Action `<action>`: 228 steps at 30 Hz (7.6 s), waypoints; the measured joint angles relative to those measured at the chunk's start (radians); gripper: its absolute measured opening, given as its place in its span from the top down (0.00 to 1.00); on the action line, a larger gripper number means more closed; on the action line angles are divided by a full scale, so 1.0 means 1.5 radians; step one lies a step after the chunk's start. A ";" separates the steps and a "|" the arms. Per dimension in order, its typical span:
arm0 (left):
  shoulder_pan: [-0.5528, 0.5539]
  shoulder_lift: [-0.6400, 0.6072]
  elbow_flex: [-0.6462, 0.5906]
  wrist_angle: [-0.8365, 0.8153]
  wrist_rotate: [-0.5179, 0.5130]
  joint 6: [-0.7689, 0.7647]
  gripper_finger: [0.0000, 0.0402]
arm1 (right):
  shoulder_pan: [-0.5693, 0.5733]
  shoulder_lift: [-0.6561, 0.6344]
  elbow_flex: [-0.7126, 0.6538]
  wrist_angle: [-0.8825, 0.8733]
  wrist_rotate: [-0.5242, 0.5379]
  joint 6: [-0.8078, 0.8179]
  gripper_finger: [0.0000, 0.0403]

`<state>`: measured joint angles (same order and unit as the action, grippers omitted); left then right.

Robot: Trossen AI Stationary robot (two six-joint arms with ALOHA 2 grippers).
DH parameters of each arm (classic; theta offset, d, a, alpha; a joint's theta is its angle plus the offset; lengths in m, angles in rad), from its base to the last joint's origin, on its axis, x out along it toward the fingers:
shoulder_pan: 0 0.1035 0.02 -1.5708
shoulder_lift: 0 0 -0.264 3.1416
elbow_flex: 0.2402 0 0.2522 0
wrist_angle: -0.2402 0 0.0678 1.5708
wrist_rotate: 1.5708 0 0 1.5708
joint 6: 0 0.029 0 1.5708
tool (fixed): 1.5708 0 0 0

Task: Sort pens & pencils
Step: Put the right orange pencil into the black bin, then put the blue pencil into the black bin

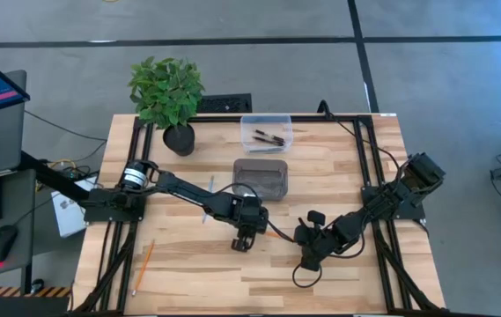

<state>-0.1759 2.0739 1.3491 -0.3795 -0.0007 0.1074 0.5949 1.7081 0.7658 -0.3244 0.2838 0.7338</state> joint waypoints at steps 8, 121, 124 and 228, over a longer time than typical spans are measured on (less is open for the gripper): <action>0.001 0.001 -0.001 0.005 -0.003 0.014 0.96 | 0.000 0.000 0.000 0.000 0.008 -0.005 0.88; 0.093 -0.115 0.013 -0.221 -0.212 -0.344 0.89 | -0.020 -0.055 -0.002 -0.211 0.106 0.104 0.52; 0.093 -0.115 0.013 -0.213 -0.212 -0.343 0.82 | -0.020 -0.055 -0.002 -0.210 0.106 0.104 0.52; -0.070 -0.143 -0.190 -0.322 -0.060 -0.557 0.99 | -0.049 -0.055 -0.002 -0.142 0.088 0.042 0.55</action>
<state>-0.2804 1.8587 1.0639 -0.8629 -0.0904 -0.7282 0.5209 1.6249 0.7635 -0.5369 0.4166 0.7972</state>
